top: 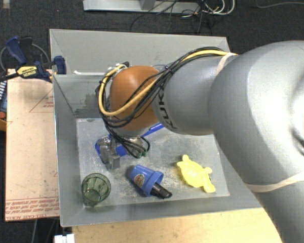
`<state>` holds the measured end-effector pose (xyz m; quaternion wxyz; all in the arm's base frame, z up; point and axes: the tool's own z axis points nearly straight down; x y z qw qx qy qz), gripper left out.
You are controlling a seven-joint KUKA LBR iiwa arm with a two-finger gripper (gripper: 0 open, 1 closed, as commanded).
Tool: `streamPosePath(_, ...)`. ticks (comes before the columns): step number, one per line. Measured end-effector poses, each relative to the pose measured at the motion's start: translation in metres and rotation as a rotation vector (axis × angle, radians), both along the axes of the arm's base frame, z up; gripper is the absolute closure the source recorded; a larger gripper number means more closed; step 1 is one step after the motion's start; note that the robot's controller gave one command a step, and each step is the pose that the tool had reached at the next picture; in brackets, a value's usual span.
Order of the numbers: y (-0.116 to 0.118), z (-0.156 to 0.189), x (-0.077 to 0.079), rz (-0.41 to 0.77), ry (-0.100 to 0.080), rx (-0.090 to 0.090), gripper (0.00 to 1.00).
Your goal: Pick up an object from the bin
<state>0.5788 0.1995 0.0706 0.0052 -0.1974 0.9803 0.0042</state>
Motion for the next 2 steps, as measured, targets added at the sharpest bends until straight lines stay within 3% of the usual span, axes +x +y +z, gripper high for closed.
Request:
streamPosePath(1, 0.000, 0.000, 0.000, 0.000, 0.000, 0.000, 1.00)
streamPosePath(2, -0.089, 0.001, -0.031, 0.015, -0.003, 0.002, 1.00)
